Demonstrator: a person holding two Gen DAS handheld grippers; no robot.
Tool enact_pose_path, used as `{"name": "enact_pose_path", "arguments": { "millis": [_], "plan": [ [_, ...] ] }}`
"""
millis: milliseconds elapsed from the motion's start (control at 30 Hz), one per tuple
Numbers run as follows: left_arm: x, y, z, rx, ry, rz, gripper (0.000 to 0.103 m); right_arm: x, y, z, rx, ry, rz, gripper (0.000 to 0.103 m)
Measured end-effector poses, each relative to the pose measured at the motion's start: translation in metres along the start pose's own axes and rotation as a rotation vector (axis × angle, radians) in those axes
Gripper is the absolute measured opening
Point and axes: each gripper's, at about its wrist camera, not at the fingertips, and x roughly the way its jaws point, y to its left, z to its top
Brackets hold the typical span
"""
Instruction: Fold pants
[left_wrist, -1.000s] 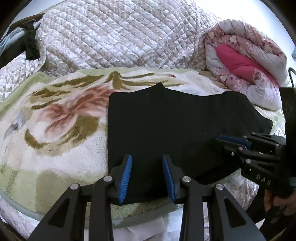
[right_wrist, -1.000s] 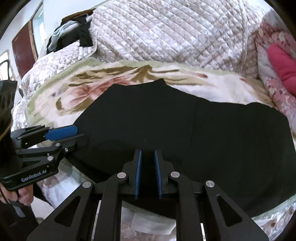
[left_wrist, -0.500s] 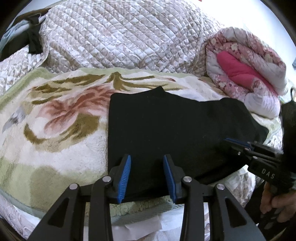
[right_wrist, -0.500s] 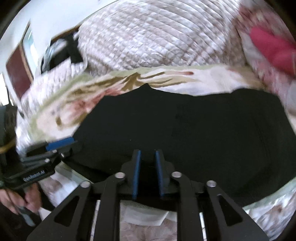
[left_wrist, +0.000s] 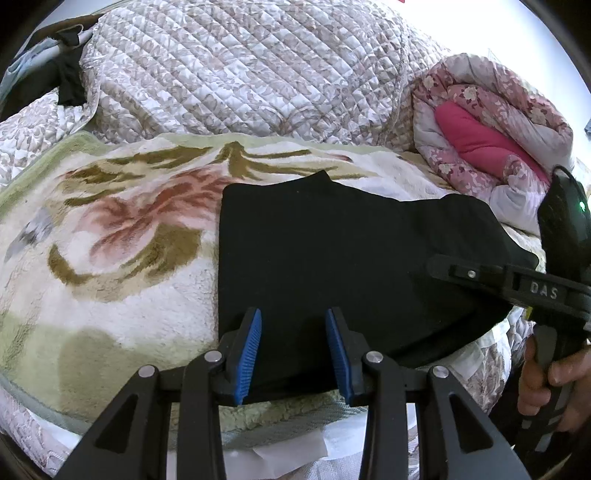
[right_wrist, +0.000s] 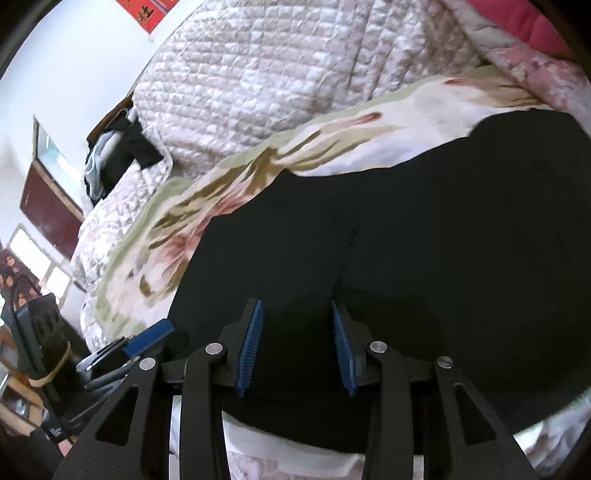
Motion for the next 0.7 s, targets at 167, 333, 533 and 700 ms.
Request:
{"name": "enact_pose_path", "arguments": {
  "millis": [167,333,533,700],
  "plan": [
    [-0.001,-0.001,0.001,0.008,0.000,-0.002,0.039,-0.005,-0.005,0.004,0.025,-0.010,-0.022,0.004],
    [-0.002,-0.002,0.001,0.008,0.000,-0.008,0.039,-0.002,-0.014,-0.002,0.036,-0.002,-0.048,0.001],
    [-0.005,-0.001,0.002,0.004,-0.003,-0.013,0.039,-0.029,-0.007,-0.004,-0.010,-0.077,-0.155,0.004],
    [-0.007,0.000,0.002,0.001,-0.008,-0.014,0.039,-0.046,0.005,-0.011,-0.078,-0.122,-0.105,0.004]
  ]
}}
